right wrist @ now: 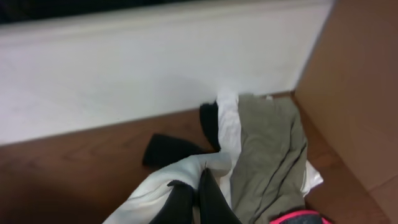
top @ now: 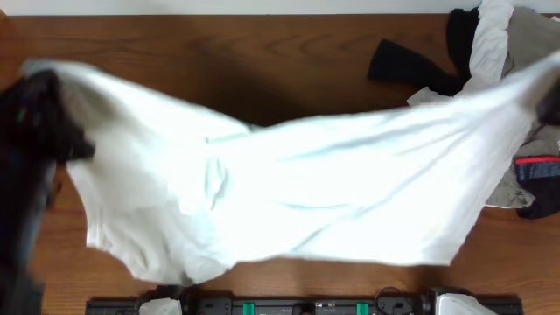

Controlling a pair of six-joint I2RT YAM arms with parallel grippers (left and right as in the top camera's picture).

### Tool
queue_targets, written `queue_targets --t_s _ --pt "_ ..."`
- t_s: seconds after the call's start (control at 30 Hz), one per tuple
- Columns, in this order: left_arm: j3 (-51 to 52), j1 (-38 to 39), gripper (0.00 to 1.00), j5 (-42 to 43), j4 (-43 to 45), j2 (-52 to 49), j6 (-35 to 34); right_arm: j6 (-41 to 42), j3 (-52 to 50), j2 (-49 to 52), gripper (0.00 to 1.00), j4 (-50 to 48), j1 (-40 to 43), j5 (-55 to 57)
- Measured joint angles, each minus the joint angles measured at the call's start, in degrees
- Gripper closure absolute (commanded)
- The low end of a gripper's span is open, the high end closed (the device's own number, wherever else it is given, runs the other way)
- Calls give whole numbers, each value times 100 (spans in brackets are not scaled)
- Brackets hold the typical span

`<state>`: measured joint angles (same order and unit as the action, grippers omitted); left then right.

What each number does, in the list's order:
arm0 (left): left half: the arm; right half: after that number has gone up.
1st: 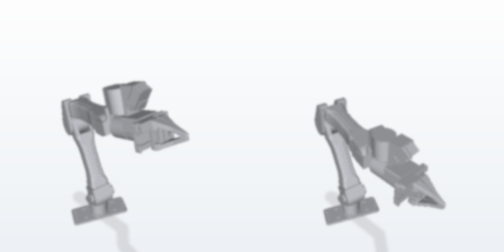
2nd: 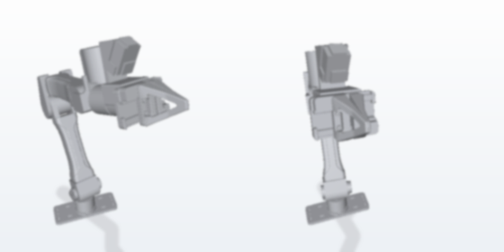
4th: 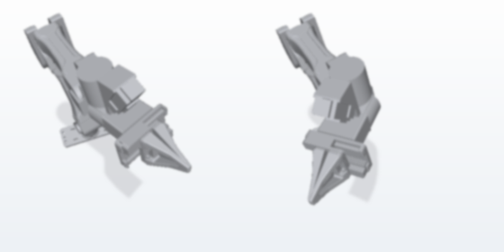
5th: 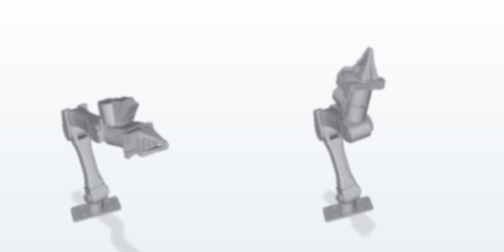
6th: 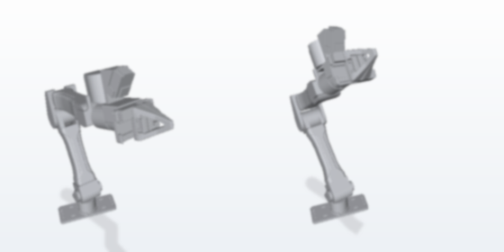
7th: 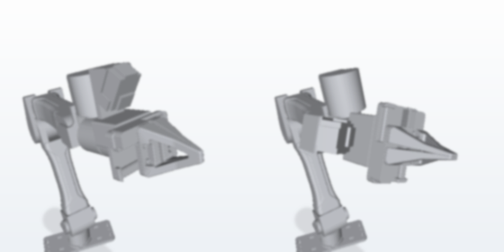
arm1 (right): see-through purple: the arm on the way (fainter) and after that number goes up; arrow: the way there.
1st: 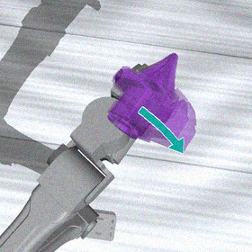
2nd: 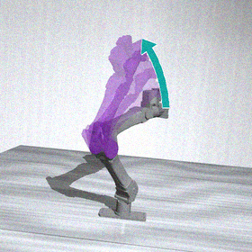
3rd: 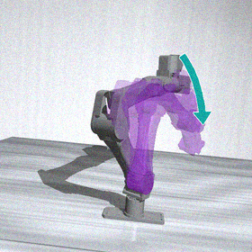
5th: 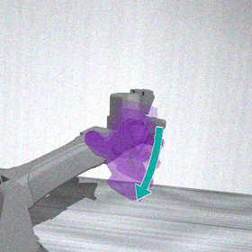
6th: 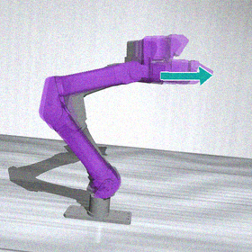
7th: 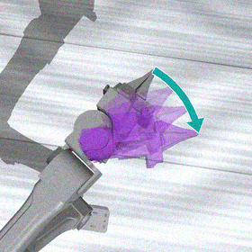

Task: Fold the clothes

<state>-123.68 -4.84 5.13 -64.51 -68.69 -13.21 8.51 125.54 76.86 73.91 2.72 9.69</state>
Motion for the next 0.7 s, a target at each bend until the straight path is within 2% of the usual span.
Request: queue_targets --t_s 0.2,0.33,0.4,0.57,0.7 --pt "2 -4 94 -44 297 -1558 11 0 -15 1445 99 -271 0 2" --pt "33 -44 94 133 1147 -2745 15 2 -52 2481 99 -1038 0 -2" --pt "44 -120 94 540 1552 -3257 -9 24 -90 2852 99 -1392 0 -13" --pt "31 -345 94 1392 2020 -3740 -116 107 -129 3029 99 -2006 0 -50" --pt "-669 -599 94 1812 1923 -3735 -144 136 61 2745 99 -2240 0 -48"
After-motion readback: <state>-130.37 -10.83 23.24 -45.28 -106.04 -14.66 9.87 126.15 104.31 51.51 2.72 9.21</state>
